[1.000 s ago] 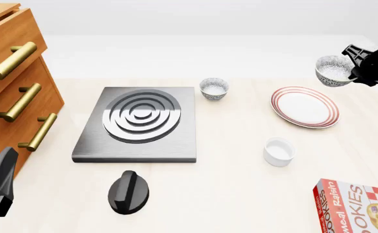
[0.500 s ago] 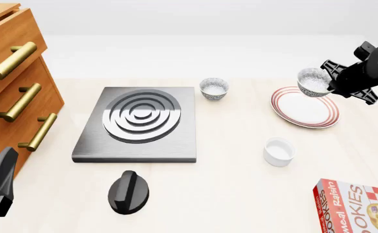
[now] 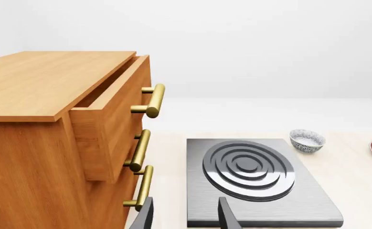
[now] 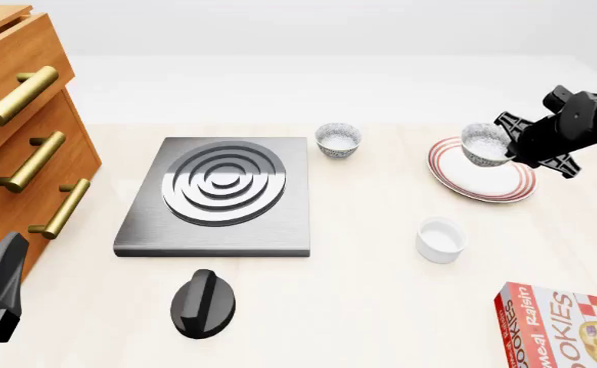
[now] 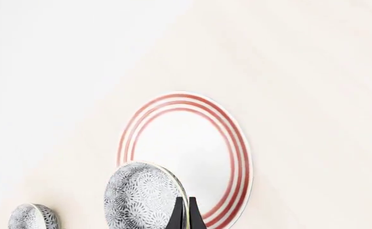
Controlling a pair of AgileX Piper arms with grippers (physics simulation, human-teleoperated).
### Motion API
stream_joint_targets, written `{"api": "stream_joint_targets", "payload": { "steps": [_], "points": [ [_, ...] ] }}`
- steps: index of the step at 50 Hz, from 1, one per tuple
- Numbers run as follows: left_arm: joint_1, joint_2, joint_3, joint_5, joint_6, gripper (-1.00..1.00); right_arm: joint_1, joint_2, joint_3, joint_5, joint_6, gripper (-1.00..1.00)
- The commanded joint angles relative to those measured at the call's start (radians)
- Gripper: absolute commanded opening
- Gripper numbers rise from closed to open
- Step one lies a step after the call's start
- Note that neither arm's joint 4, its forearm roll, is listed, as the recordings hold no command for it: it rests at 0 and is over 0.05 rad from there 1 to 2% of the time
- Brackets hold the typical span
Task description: Pick the akita bowl next to the cookies box and place it on the plate.
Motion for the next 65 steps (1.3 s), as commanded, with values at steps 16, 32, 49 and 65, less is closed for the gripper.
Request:
{"api": "stream_joint_targets", "payload": {
  "steps": [16,32,49,65],
  "points": [
    [0.0,0.0,0.0,0.0,0.0,1.0,-0.016,0.072,-0.022,-0.031,-0.009,-1.0],
    [0.0,0.0,0.0,0.0,0.0,1.0,-0.032,0.114,-0.047,-0.046,-0.019,-1.0],
    [0.0,0.0,0.0,0.0,0.0,1.0,-0.031,0.152,-0.063,-0.066,-0.019,-1.0],
    [0.0,0.0,0.0,0.0,0.0,1.0,-0.029,0.138,-0.046,-0.09,-0.02,1.0]
  ]
}}
